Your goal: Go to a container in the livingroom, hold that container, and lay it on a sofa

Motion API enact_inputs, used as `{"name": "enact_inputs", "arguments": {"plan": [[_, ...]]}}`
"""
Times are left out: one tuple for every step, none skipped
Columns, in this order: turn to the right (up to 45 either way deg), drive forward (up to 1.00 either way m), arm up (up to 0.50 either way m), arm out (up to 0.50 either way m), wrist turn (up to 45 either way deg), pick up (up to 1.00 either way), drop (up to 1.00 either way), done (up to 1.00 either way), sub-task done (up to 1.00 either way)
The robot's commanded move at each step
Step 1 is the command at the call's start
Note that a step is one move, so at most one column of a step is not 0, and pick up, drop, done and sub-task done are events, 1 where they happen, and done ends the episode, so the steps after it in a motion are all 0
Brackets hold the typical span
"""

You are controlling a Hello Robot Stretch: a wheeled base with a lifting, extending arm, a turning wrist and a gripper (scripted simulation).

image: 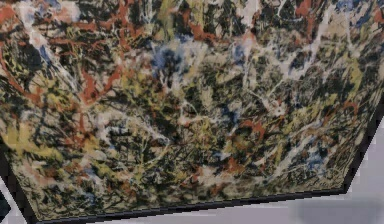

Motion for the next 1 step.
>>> {"name": "enact_inputs", "arguments": {"plan": [[0.0,0.00,0.00,0.00,12.0,0.00,0.00,0.00,0.00]]}}
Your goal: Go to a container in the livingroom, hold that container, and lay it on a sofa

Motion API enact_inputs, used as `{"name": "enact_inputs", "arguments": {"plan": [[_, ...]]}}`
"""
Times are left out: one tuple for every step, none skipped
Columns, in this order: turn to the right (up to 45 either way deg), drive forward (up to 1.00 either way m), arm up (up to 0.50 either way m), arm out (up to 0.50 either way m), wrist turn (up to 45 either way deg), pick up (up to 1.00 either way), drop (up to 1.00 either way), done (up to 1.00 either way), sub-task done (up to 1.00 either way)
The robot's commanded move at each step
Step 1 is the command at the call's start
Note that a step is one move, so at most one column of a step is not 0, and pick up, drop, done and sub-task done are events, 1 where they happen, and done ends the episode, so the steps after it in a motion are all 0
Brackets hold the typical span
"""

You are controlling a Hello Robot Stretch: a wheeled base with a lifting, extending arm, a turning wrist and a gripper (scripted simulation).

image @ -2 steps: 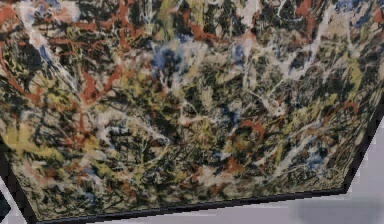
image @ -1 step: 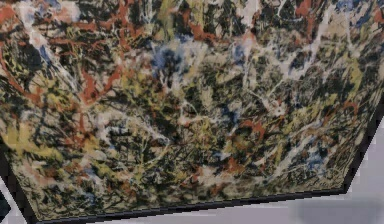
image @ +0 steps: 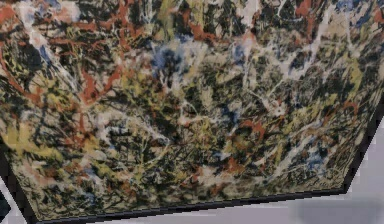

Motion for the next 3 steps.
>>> {"name": "enact_inputs", "arguments": {"plan": [[0.0,0.00,-0.30,0.00,0.0,0.00,0.00,0.00,0.00],[0.0,0.00,0.00,0.00,0.0,1.00,0.00,0.00,0.00],[0.0,0.00,0.10,0.00,0.0,0.00,0.00,0.00,0.00]]}}
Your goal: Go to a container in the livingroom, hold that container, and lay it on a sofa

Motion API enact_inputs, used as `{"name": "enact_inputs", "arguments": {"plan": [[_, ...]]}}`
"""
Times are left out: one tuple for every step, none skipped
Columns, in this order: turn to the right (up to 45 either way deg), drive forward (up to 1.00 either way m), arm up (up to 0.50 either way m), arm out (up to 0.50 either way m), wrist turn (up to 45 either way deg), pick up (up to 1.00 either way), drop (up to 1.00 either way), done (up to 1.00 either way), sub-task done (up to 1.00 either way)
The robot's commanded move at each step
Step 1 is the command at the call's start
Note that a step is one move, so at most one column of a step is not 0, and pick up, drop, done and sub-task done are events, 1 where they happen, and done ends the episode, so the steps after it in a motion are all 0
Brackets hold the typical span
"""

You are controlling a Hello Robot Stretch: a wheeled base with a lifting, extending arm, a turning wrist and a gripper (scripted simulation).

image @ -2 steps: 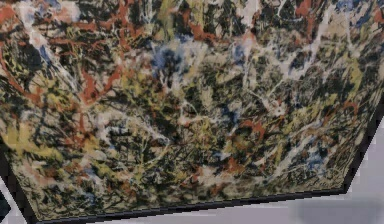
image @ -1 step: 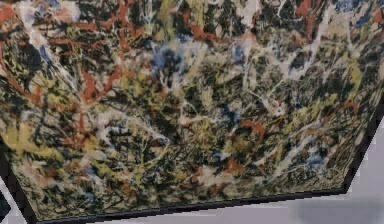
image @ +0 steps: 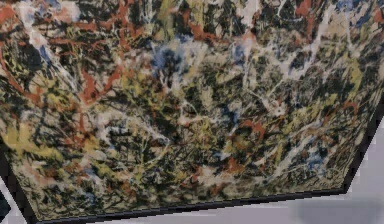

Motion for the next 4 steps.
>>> {"name": "enact_inputs", "arguments": {"plan": [[0.0,0.00,0.22,0.00,0.0,0.00,0.00,0.00,0.00],[0.0,0.00,0.00,0.00,-45.0,0.00,0.00,0.00,0.00],[0.0,0.00,0.00,0.00,-45.0,0.00,0.00,0.00,0.00],[0.0,0.00,0.00,0.00,-6.0,0.00,0.00,0.00,0.00]]}}
